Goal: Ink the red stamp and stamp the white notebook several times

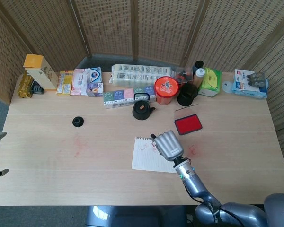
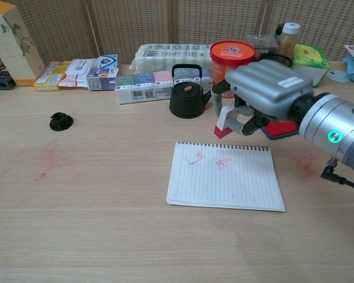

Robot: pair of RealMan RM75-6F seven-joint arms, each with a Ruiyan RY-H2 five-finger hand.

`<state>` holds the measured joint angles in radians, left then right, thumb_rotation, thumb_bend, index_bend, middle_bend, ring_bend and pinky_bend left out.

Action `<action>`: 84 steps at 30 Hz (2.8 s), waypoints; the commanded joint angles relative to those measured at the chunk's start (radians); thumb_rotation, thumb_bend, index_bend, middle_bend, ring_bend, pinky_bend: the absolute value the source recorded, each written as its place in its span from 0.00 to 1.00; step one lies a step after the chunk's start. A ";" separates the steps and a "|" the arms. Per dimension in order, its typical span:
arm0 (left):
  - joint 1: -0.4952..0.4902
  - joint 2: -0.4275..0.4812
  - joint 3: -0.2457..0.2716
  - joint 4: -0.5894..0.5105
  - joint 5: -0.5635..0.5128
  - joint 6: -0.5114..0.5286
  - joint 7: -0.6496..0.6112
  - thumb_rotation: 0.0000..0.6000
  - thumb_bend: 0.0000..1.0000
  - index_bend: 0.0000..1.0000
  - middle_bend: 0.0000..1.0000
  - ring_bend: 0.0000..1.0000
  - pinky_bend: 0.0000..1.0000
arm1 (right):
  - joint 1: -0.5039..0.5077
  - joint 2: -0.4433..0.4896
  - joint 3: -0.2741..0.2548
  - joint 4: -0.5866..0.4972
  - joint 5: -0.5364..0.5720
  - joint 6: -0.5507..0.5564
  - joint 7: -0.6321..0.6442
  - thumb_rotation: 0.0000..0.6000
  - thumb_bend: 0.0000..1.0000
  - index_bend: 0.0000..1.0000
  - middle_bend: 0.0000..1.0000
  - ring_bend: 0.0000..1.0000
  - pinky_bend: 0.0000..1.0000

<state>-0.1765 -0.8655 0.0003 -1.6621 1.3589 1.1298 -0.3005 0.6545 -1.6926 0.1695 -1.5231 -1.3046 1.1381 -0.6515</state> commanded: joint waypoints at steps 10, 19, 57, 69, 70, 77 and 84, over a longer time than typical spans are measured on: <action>0.003 -0.001 0.003 -0.004 0.003 0.007 0.008 1.00 0.00 0.00 0.00 0.00 0.00 | -0.029 0.092 -0.026 -0.116 0.033 0.023 -0.070 1.00 0.61 0.66 1.00 1.00 1.00; -0.001 -0.005 0.000 -0.004 -0.011 -0.003 0.018 1.00 0.00 0.00 0.00 0.00 0.00 | -0.045 0.048 -0.066 -0.017 0.044 -0.002 -0.011 1.00 0.61 0.66 1.00 1.00 1.00; -0.014 -0.015 -0.006 -0.006 -0.047 -0.034 0.048 1.00 0.00 0.00 0.00 0.00 0.00 | -0.059 -0.083 -0.093 0.254 0.035 -0.085 0.144 1.00 0.61 0.66 1.00 1.00 1.00; -0.013 -0.015 -0.006 -0.007 -0.045 -0.031 0.047 1.00 0.00 0.00 0.00 0.00 0.00 | -0.068 -0.085 -0.095 0.260 0.035 -0.088 0.143 1.00 0.61 0.66 1.00 1.00 1.00; -0.013 -0.014 -0.006 -0.008 -0.044 -0.031 0.047 1.00 0.00 0.00 0.00 0.00 0.00 | -0.069 -0.085 -0.094 0.260 0.036 -0.088 0.144 1.00 0.61 0.66 1.00 1.00 1.00; -0.010 -0.013 -0.005 -0.008 -0.040 -0.026 0.043 1.00 0.00 0.00 0.00 0.00 0.00 | -0.075 -0.085 -0.095 0.260 0.037 -0.089 0.140 1.00 0.61 0.66 1.00 1.00 1.00; -0.008 -0.010 -0.005 -0.007 -0.035 -0.023 0.033 1.00 0.00 0.00 0.00 0.00 0.00 | -0.073 -0.066 -0.081 0.224 0.026 -0.069 0.123 1.00 0.61 0.66 1.00 1.00 1.00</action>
<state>-0.1848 -0.8756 -0.0046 -1.6692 1.3234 1.1062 -0.2668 0.5796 -1.7669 0.0823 -1.2862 -1.2745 1.0612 -0.5234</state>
